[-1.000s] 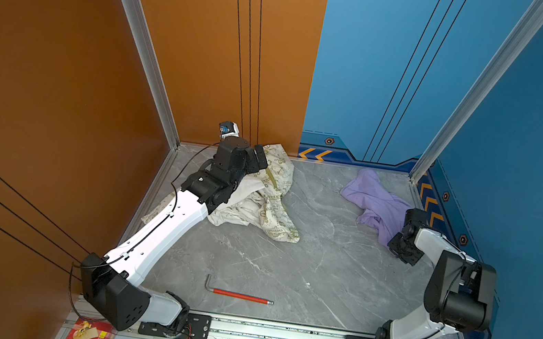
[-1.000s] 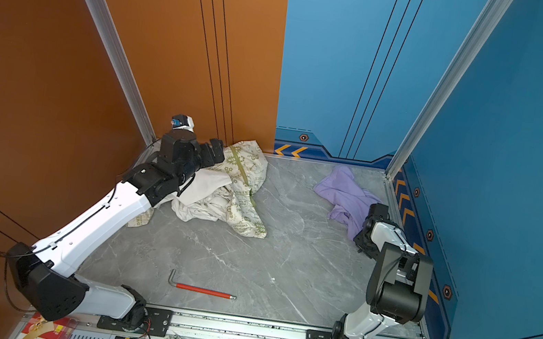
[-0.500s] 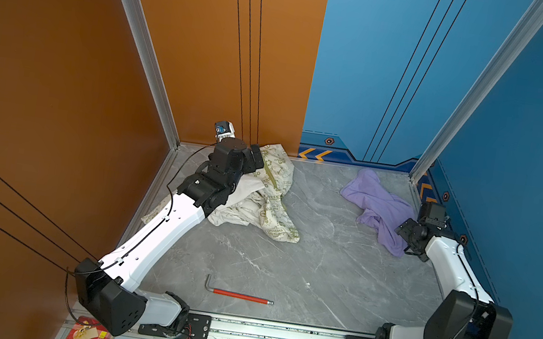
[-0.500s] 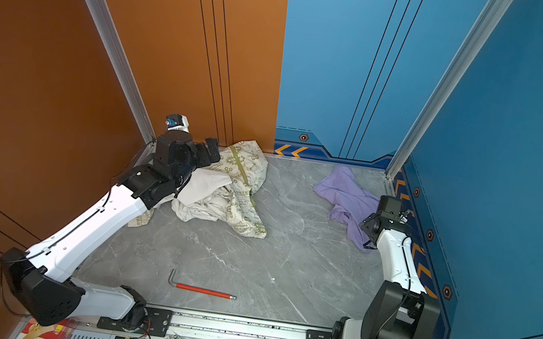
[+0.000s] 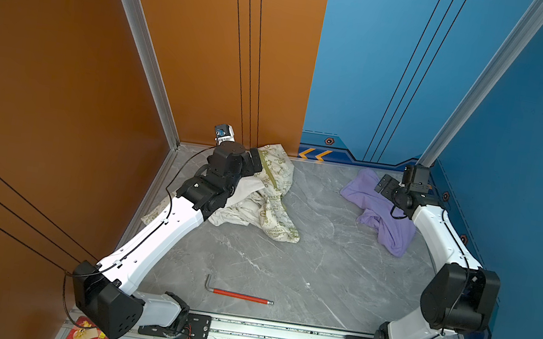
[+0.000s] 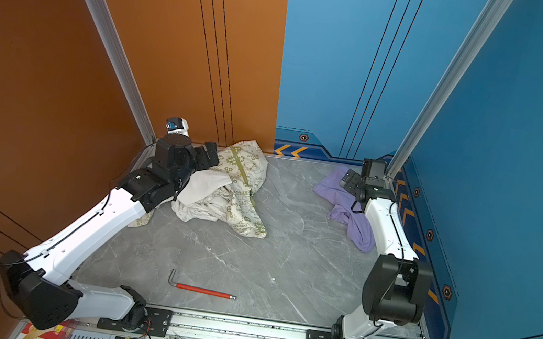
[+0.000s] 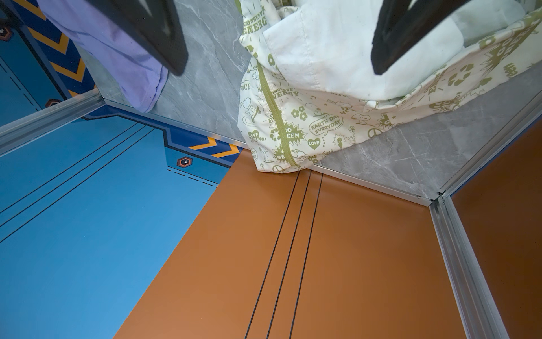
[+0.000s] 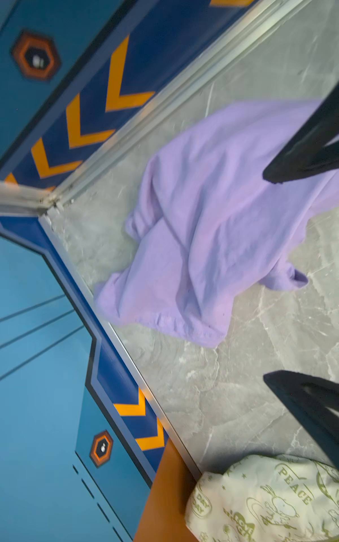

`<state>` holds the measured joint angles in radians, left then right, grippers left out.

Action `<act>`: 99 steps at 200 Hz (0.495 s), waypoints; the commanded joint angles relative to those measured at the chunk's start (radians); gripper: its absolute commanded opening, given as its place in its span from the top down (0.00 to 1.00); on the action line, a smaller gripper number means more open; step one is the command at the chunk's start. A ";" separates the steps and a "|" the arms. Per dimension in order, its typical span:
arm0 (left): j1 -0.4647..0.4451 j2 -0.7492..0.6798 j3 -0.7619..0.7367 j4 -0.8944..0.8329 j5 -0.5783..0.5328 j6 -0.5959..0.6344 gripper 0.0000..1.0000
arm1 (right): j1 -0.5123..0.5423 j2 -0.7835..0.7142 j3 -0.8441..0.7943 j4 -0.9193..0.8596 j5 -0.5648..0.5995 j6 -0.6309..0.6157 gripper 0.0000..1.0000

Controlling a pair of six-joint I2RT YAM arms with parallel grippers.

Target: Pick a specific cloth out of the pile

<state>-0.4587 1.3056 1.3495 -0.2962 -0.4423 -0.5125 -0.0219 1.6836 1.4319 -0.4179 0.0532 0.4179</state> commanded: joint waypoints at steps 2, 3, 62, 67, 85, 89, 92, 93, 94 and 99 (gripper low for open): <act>0.010 -0.045 -0.025 0.016 -0.021 0.012 0.02 | 0.020 0.131 0.111 -0.112 -0.065 -0.062 0.00; 0.010 -0.046 -0.026 0.015 -0.021 0.011 0.02 | 0.020 0.136 0.116 -0.118 -0.066 -0.061 0.00; 0.012 -0.120 -0.092 0.016 -0.056 0.000 0.02 | 0.026 0.338 0.136 -0.211 -0.131 0.019 0.00; 0.013 -0.125 -0.097 0.015 -0.059 0.000 0.02 | 0.025 0.348 0.126 -0.211 -0.139 0.031 0.00; 0.014 -0.138 -0.111 0.015 -0.066 -0.002 0.02 | 0.022 0.373 0.086 -0.211 -0.170 0.070 0.00; 0.013 -0.138 -0.113 0.015 -0.068 -0.002 0.02 | 0.022 0.379 0.078 -0.211 -0.173 0.078 0.00; 0.014 -0.140 -0.115 0.015 -0.069 -0.002 0.02 | 0.022 0.382 0.069 -0.211 -0.178 0.084 0.00; 0.015 -0.140 -0.116 0.015 -0.069 -0.001 0.02 | 0.022 0.383 0.067 -0.211 -0.179 0.086 0.00; 0.014 -0.140 -0.116 0.015 -0.069 -0.001 0.02 | 0.022 0.384 0.066 -0.211 -0.181 0.087 0.00; 0.015 -0.139 -0.115 0.015 -0.069 -0.002 0.02 | 0.022 0.384 0.052 -0.211 -0.186 0.097 0.00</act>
<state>-0.4561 1.1828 1.2522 -0.2947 -0.4770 -0.5129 0.0040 2.0487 1.5372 -0.5735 -0.0795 0.4435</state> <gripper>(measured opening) 0.982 0.999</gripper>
